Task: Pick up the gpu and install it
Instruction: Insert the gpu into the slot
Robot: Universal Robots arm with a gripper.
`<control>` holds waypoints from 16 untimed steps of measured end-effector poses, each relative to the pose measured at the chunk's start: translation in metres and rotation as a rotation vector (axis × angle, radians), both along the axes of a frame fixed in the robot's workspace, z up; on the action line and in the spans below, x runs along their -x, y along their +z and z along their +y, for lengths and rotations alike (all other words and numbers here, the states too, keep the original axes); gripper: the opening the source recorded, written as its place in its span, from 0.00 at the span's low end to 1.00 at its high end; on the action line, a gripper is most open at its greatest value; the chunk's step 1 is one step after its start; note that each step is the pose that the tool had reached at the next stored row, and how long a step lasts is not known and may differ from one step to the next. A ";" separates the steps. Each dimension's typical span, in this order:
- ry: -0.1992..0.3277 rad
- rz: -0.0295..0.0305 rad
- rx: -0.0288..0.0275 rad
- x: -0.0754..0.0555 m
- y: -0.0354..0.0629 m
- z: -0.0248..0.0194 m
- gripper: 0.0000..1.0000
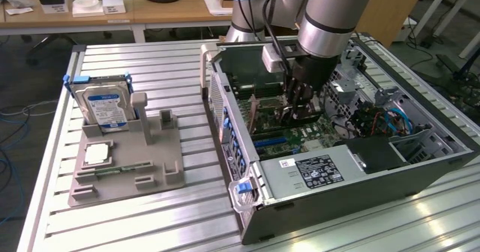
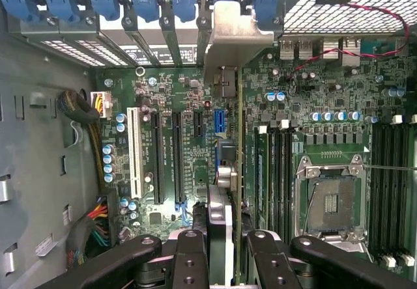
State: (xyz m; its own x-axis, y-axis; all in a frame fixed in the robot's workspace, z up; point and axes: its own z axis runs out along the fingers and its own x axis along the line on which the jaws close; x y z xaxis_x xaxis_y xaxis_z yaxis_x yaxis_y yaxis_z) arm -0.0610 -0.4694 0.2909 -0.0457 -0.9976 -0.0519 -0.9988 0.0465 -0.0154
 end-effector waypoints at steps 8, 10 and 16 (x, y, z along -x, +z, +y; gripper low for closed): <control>0.000 0.0007 -0.0003 0.000 -0.0011 0.0008 0.28; 0.001 0.0040 0.0001 0.000 -0.0018 0.0009 0.28; 0.003 0.0050 0.0231 0.000 -0.0041 0.0015 0.28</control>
